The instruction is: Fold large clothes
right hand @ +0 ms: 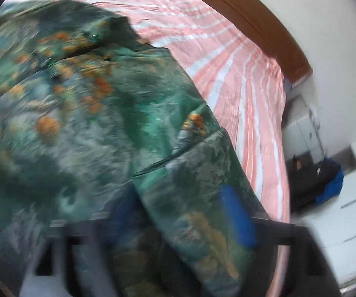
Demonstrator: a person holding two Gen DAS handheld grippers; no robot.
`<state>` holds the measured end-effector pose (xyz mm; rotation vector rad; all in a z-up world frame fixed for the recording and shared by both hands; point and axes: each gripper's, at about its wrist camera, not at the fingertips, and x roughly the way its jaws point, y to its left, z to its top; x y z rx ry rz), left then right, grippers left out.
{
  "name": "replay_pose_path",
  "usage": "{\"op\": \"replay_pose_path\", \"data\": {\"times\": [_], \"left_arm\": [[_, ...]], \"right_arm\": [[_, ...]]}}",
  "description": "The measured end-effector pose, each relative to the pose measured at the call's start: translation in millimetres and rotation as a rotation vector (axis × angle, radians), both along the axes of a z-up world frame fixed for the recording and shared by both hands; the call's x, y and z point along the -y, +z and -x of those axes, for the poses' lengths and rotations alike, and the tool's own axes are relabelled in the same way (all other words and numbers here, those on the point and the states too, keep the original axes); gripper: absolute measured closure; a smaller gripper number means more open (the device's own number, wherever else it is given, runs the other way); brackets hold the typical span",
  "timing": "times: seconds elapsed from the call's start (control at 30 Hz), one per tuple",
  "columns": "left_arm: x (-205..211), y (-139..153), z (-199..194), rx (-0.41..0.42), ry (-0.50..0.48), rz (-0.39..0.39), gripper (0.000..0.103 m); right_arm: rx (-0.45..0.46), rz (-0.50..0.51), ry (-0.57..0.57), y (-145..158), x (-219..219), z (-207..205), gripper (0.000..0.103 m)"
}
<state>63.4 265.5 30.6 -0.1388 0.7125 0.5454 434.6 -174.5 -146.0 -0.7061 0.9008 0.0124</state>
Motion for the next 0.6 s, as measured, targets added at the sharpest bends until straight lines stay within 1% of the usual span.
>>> {"op": "replay_pose_path", "data": {"times": [0.03,0.07,0.1,0.17,0.23,0.27,0.3,0.33,0.37,0.43,0.5,0.53,0.6], "left_arm": [[0.7,-1.7,-1.3,0.0,-0.002,0.0,0.003],[0.5,-1.7,-1.1,0.002,-0.002,-0.001,0.003],[2.5,-3.1,-3.9,0.003,-0.007,-0.001,0.003],[7.9,-5.2,-11.4,0.003,-0.026,0.014,0.003],[18.1,-5.8,-18.6,0.011,-0.054,0.036,0.003],[23.4,-6.0,-21.5,0.016,-0.068,0.045,0.003],[30.7,-6.1,-24.5,0.021,-0.085,0.055,0.003],[36.8,-6.0,-26.9,0.023,-0.1,0.062,0.003],[44.8,-7.1,-30.3,0.023,-0.122,0.07,0.003],[60.8,-9.9,-36.4,0.011,-0.162,0.072,0.003],[74.4,-12.6,-40.9,-0.007,-0.201,0.068,0.003],[81.3,-13.6,-42.4,-0.016,-0.221,0.063,0.003],[91.8,-14.5,-43.3,-0.028,-0.252,0.054,0.003]], "right_arm": [[0.018,-0.044,-0.033,9.8,10.9,-1.4,0.085],[0.08,-0.141,-0.093,32.8,33.9,2.5,0.086],[0.125,-0.215,-0.14,51.6,54.7,8.9,0.088],[0.214,-0.352,-0.246,91.0,109.5,29.2,0.088],[0.325,-0.436,-0.382,128.1,182.4,66.8,0.088],[0.353,-0.449,-0.428,136.1,203.6,78.4,0.088],[0.406,-0.452,-0.525,146.5,244.0,105.5,0.088],[0.438,-0.431,-0.596,149.3,270.1,123.0,0.088],[0.454,-0.406,-0.642,148.5,284.5,138.2,0.087],[0.444,-0.343,-0.77,133.2,323.2,170.1,0.08],[0.378,-0.342,-0.895,100.8,356.7,202.2,0.047],[0.361,-0.353,-0.937,87.6,366.2,214.3,0.043],[0.339,-0.396,-0.998,61.9,370.7,246.2,0.043]]}}
